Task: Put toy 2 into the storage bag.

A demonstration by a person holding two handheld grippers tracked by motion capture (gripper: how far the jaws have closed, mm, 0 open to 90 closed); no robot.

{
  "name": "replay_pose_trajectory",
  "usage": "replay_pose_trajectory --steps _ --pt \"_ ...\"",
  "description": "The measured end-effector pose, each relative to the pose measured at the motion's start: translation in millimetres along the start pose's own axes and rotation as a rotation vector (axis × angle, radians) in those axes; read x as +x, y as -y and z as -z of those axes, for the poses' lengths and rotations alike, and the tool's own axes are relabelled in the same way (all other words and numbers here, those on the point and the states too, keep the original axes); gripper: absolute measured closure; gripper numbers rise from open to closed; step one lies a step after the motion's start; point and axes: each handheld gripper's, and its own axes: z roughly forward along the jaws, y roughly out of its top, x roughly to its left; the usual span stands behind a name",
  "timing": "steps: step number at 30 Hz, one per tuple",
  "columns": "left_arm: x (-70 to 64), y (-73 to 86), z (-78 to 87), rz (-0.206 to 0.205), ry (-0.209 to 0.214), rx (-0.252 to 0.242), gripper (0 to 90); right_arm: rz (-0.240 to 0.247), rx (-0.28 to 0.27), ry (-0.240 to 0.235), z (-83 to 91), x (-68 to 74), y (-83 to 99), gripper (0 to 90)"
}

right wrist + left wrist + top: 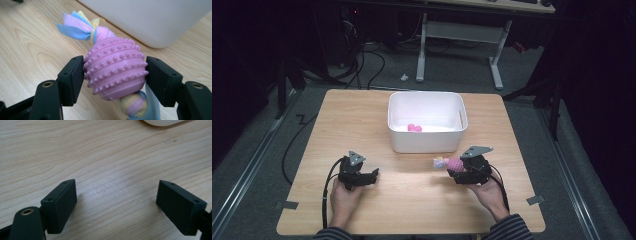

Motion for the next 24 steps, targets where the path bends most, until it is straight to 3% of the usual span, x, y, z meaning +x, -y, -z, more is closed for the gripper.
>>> replay_pose_trajectory --steps 13,24 --pt "0.1 0.0 0.0 0.000 0.000 0.000 17.3 -0.026 -0.035 -0.011 25.2 -9.4 -2.8 33.5" --pt "0.2 0.0 0.0 0.003 -0.002 0.000 17.3 0.008 -0.074 0.017 50.1 -16.4 -19.3 33.5"
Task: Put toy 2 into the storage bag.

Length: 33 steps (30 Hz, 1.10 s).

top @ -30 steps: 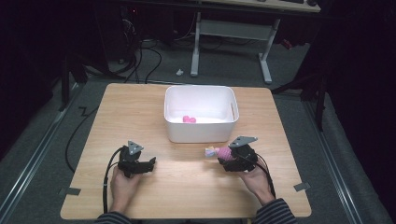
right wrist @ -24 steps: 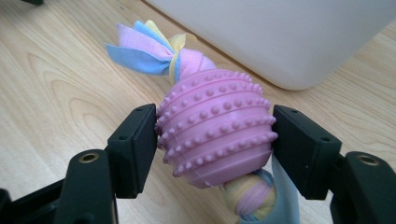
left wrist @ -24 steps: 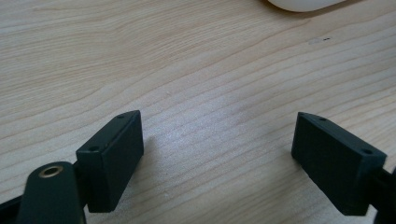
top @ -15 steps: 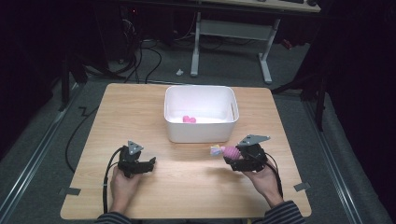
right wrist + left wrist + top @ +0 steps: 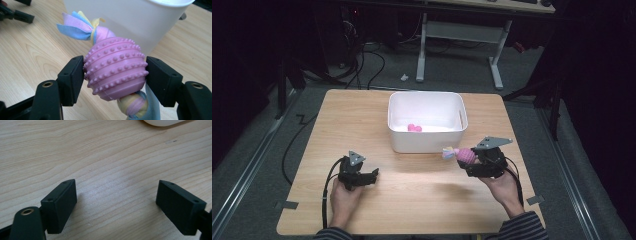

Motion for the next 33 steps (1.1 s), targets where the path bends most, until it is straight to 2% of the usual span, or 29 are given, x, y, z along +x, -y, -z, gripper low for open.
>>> replay_pose_trajectory --steps 4,9,14,19,25,30,33 --pt "0.0 0.0 0.0 0.000 0.000 0.000 17.3 0.010 -0.012 0.005 6.9 -3.1 -7.2 33.5" --pt "0.1 0.0 0.0 0.000 0.000 0.000 17.3 0.004 -0.026 -0.019 14.2 -6.5 -15.5 33.6" --pt "0.1 0.0 0.0 0.000 0.000 0.000 17.4 0.007 -0.035 -0.018 19.5 -10.7 -23.7 33.6" --pt "0.1 0.0 0.1 0.000 0.001 0.001 17.4 -0.018 -0.052 -0.053 23.7 -17.0 -33.9 33.6" --pt "-0.1 0.0 -0.1 0.003 0.000 -0.002 17.5 -0.001 -0.065 -0.033 24.9 -20.9 -49.5 33.6" --pt "0.0 0.1 0.0 0.002 0.000 -0.001 17.7 -0.017 -0.092 -0.030 25.8 -26.6 -63.4 33.6" --pt "0.1 0.0 0.0 0.003 0.000 -0.002 17.7 -0.015 -0.089 -0.025 23.8 -29.7 -72.4 33.6"
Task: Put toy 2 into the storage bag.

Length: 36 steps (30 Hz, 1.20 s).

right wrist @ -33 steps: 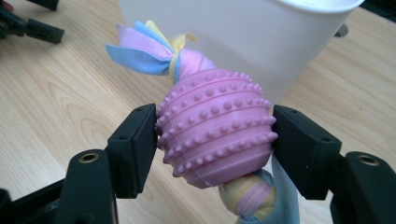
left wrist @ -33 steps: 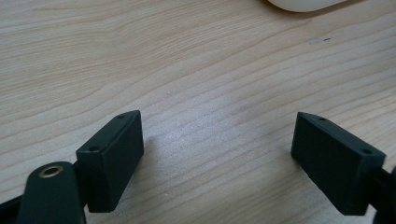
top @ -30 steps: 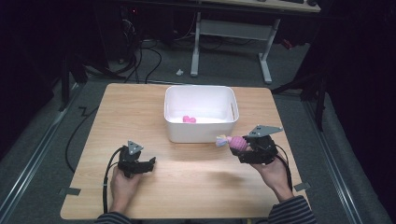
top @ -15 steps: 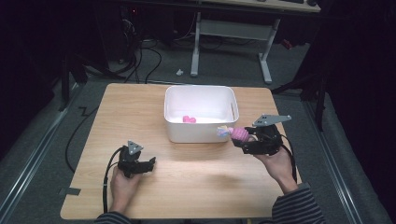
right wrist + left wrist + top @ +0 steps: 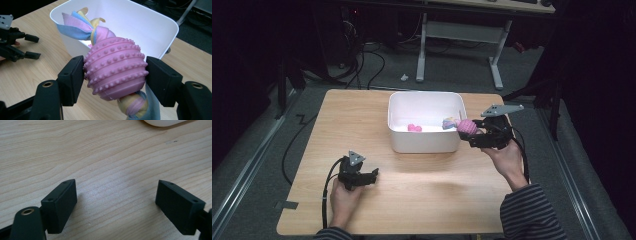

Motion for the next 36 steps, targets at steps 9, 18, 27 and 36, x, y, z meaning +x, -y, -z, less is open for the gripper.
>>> replay_pose_trajectory --steps 9,18,27,36 --pt "0.0 0.0 0.0 0.000 0.000 0.000 17.8 0.016 0.010 -0.008 -15.7 -6.4 -29.3 33.6" --pt "0.2 0.0 0.0 0.001 0.001 0.000 17.8 0.042 0.021 -0.021 -39.2 -3.9 -45.8 33.6" --pt "0.1 0.0 -0.1 0.001 0.000 -0.001 17.8 0.072 0.052 -0.013 -61.6 2.5 -52.2 33.5" --pt "0.3 0.0 0.1 -0.002 0.000 0.002 17.8 0.079 0.079 -0.033 -81.4 8.1 -55.6 33.4"
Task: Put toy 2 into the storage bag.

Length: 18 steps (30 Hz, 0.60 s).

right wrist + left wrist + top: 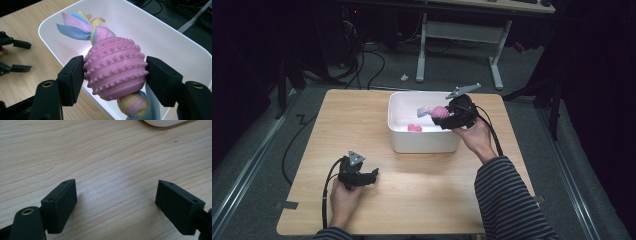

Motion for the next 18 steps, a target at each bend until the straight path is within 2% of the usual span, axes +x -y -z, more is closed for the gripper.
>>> replay_pose_trajectory --steps 12,18 --pt "-0.2 0.0 -0.1 0.003 0.000 -0.002 17.7 0.005 0.064 -0.055 -21.2 5.4 3.5 33.3" --pt "-0.2 0.0 -0.1 0.002 0.000 -0.002 17.8 0.001 0.065 -0.075 -25.0 5.1 5.4 32.7"
